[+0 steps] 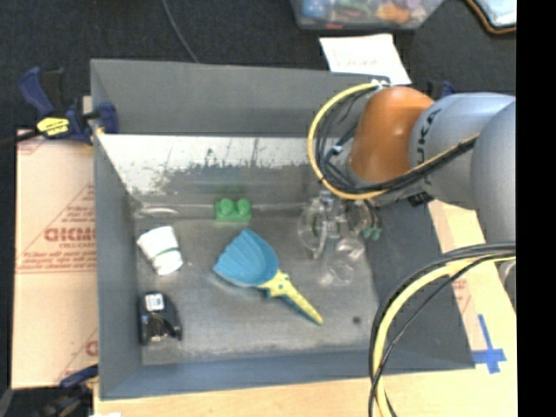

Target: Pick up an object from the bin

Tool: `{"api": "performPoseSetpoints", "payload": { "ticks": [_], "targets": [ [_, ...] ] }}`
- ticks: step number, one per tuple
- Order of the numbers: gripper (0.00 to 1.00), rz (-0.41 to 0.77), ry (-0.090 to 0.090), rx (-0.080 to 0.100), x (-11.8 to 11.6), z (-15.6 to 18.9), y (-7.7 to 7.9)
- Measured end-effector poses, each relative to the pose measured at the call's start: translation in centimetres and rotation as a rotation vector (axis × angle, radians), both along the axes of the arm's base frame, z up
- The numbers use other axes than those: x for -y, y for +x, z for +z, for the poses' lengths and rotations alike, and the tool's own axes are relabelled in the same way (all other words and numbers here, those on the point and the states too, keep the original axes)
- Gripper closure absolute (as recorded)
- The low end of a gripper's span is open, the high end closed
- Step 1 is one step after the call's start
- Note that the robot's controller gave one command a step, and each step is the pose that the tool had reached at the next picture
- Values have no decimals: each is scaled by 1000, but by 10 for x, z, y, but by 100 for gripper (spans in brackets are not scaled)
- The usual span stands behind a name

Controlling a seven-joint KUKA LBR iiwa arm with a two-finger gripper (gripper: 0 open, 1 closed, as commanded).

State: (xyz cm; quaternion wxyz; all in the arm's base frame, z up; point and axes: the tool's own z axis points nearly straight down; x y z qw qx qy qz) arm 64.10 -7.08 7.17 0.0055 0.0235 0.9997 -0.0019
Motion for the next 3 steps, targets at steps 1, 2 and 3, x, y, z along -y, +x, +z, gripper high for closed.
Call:
{"api": "performPoseSetpoints", "payload": {
  "ticks": [1, 2, 3],
  "targets": [
    [100, 0, -2, 7, 1, 11, 0],
    [100, 1, -1, -1, 1, 58, -1],
    [100, 1, -2, 4, 2, 84, 0]
  ]
}}
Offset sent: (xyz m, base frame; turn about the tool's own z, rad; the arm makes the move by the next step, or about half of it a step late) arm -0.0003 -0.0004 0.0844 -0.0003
